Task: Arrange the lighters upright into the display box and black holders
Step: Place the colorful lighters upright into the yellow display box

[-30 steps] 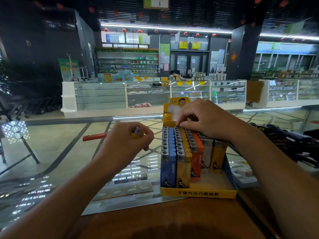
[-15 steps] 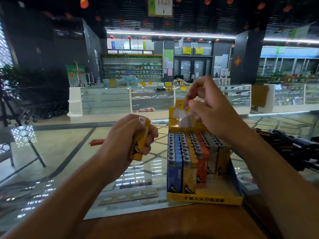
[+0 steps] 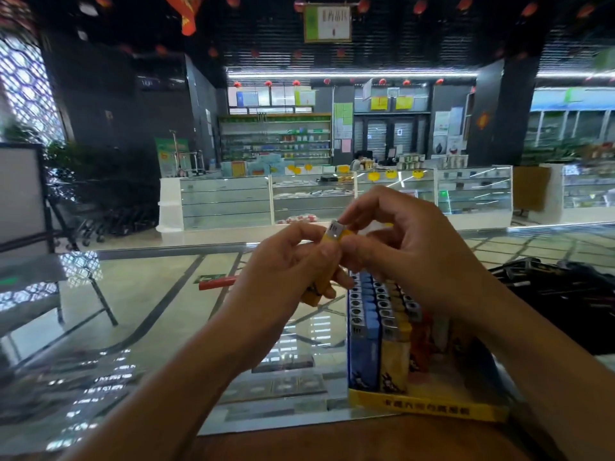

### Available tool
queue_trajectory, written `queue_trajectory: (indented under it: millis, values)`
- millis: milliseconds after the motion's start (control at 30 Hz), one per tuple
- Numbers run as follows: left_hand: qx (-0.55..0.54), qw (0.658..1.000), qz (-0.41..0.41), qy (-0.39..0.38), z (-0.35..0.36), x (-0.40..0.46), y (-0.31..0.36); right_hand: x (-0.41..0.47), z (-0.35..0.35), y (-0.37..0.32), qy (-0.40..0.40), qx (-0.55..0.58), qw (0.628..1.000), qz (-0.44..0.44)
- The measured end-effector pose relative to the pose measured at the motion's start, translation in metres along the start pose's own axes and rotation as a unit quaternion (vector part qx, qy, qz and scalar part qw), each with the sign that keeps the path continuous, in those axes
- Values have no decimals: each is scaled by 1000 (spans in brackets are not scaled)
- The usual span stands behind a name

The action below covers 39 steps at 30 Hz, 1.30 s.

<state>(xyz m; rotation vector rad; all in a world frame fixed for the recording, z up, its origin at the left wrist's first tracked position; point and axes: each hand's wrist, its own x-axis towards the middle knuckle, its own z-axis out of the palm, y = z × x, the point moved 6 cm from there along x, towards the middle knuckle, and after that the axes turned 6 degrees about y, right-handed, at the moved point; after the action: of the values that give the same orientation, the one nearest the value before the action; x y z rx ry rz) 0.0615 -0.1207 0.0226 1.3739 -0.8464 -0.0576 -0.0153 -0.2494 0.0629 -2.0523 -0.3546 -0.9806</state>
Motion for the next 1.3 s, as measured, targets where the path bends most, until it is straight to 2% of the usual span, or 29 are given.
queue_trajectory:
  millis: [100,233,400,533,700,800,900,967,1033,1100,1167,1300]
  values:
    - [-9,1000,3,-14,0,-1,2,2,-6,1,26,17,1000,0]
    - [30,999,38,-21,1,-1,5,2,-16,4,61,22,998,8]
    - [4,1000,28,-6,-3,0,2,-1,-10,6,60,57,997,11]
    - [19,998,60,10,-4,1,5,0,-9,8,64,93,994,7]
    - [3,998,62,25,1,0,5,-1,-4,7,24,90,996,17]
    - [8,999,39,34,-3,2,-1,0,-17,4,79,73,994,11]
    - [66,997,-12,44,-17,7,-20,-9,-43,7,158,86,983,35]
    - [126,989,-75,-17,-18,7,-38,-24,-59,12,185,87,978,49]
    - [177,965,-138,-133,-8,-1,-54,-42,-74,17,199,61,976,59]
    - [215,935,-159,-235,4,-11,-63,-60,-88,23,208,26,976,65]
    - [245,916,-155,-277,7,-16,-63,-72,-94,28,199,7,978,69]
    - [255,907,-153,-298,8,-20,-60,-90,-96,38,165,-64,982,64]
